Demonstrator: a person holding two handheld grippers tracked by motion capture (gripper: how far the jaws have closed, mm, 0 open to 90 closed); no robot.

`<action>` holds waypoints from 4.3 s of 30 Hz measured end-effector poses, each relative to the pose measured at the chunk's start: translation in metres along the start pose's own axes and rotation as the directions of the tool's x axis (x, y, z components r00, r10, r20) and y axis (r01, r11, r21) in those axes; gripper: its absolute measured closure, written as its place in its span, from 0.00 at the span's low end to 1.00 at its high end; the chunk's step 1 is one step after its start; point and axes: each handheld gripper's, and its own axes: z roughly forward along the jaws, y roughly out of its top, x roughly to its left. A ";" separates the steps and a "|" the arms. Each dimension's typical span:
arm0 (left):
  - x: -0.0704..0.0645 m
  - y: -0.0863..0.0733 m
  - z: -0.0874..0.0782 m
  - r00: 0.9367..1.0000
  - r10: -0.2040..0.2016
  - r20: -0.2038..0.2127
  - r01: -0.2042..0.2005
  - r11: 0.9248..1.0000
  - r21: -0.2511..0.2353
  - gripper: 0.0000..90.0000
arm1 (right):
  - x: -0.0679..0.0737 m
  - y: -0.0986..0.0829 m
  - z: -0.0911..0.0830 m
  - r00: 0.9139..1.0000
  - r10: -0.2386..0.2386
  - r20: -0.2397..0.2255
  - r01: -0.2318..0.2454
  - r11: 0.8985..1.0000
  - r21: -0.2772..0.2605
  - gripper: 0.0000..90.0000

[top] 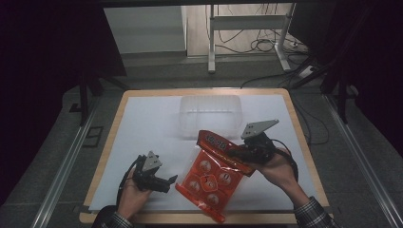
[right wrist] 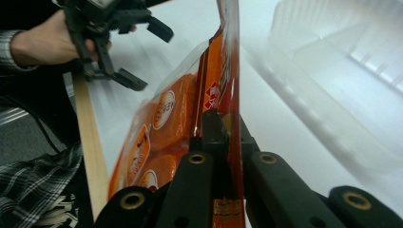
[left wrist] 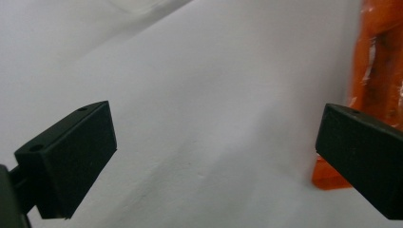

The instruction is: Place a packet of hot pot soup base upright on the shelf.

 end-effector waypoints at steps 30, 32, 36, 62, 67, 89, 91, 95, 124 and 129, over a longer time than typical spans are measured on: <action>0.001 0.001 -0.002 1.000 0.000 0.016 0.000 0.999 -0.035 0.00 | 0.002 0.057 -0.042 0.996 -0.055 0.071 0.057 0.998 -0.019 0.99; 0.001 0.001 -0.002 1.000 0.000 0.017 0.001 0.999 -0.034 0.00 | -0.003 0.058 -0.044 0.996 -0.044 0.082 0.046 0.999 -0.023 0.99; 0.000 0.001 -0.002 1.000 0.003 0.020 -0.002 1.000 -0.029 0.00 | -0.011 0.060 -0.048 0.996 -0.020 0.087 0.023 0.999 -0.040 0.99; -0.002 0.001 0.001 0.999 0.035 0.023 -0.035 0.999 -0.004 0.00 | -0.057 0.109 -0.058 0.990 0.069 0.125 -0.054 0.992 -0.117 0.99; -0.002 0.001 0.001 0.999 0.040 0.021 -0.040 0.999 0.001 0.00 | -0.068 0.118 -0.052 0.987 0.081 0.136 -0.064 0.990 -0.125 0.99; -0.002 0.001 0.002 0.998 0.055 0.011 -0.055 0.998 0.015 0.00 | -0.114 0.151 -0.032 0.973 0.107 0.206 -0.076 0.985 -0.152 0.99; -0.002 0.001 0.002 0.998 0.056 0.012 -0.056 0.998 0.016 0.00 | -0.118 0.153 -0.029 0.971 0.107 0.213 -0.076 0.986 -0.149 0.99; -0.002 0.000 0.002 0.999 0.053 0.012 -0.053 0.998 0.014 0.00 | -0.127 0.154 -0.021 0.967 0.113 0.227 -0.081 0.986 -0.144 0.99; -0.004 0.000 0.004 0.998 0.069 0.013 -0.069 0.997 0.027 0.00 | -0.177 0.116 0.030 0.949 0.209 0.238 -0.188 0.976 -0.109 0.99; -0.005 0.000 0.005 0.997 0.074 0.013 -0.074 0.997 0.031 0.00 | -0.186 0.113 0.030 0.938 0.219 0.268 -0.195 0.974 -0.114 0.98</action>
